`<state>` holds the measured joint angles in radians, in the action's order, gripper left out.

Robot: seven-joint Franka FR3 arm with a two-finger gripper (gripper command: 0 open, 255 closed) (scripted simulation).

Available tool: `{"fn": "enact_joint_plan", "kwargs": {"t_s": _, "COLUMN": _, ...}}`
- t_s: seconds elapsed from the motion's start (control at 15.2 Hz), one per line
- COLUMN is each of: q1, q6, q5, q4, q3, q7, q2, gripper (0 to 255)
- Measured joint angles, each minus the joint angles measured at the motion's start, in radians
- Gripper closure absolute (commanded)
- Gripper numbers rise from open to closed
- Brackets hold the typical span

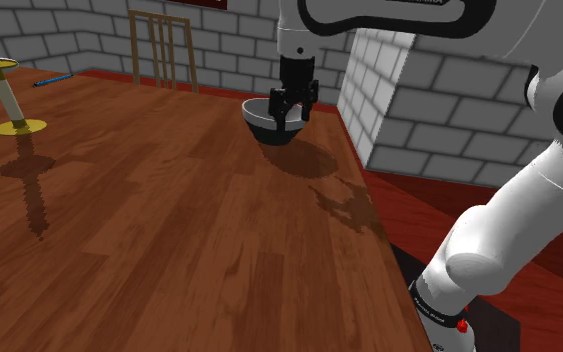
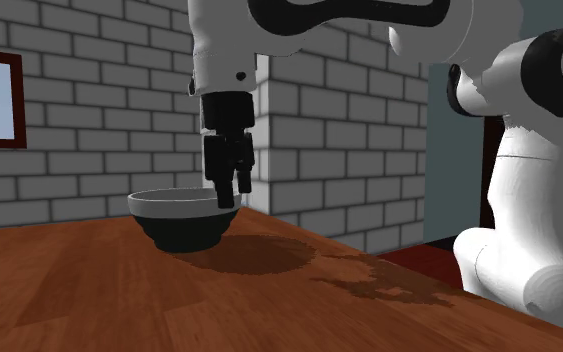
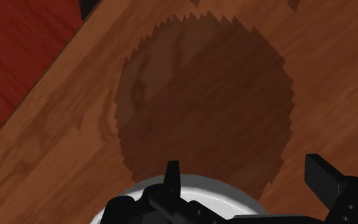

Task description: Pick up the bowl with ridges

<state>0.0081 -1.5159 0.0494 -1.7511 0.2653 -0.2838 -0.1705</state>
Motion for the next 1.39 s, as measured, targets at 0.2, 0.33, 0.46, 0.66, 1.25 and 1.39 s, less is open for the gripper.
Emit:
{"fn": "enact_joint_plan", "kwargs": {"t_s": 0.2, "q1": 0.010, "q6": 0.018, "q5": 0.036, "q4": 0.135, "q3": 0.025, "q7": -0.038, "q2": 0.092, "gripper": 0}}
{"fn": "enact_joint_plan", "kwargs": {"t_s": 0.33, "q1": 0.025, "q6": 0.043, "q5": 0.068, "q4": 0.250, "q3": 0.046, "q7": -0.072, "q2": 0.168, "gripper": 0}}
{"fn": "enact_joint_plan", "kwargs": {"t_s": 0.46, "q1": 0.033, "q6": 0.051, "q5": 0.085, "q4": 0.301, "q3": 0.053, "q7": -0.086, "q2": 0.207, "gripper": 0}}
{"fn": "enact_joint_plan", "kwargs": {"t_s": 0.66, "q1": 0.030, "q6": 0.014, "q5": 0.085, "q4": 0.264, "q3": 0.051, "q7": -0.088, "q2": 0.203, "gripper": 0}}
{"fn": "enact_joint_plan", "kwargs": {"t_s": 1.25, "q1": 0.028, "q6": -0.048, "q5": 0.080, "q4": 0.187, "q3": 0.049, "q7": -0.091, "q2": 0.185, "gripper": 255}}
{"fn": "enact_joint_plan", "kwargs": {"t_s": 1.39, "q1": 0.028, "q6": -0.049, "q5": 0.080, "q4": 0.187, "q3": 0.048, "q7": -0.091, "q2": 0.185, "gripper": 255}}
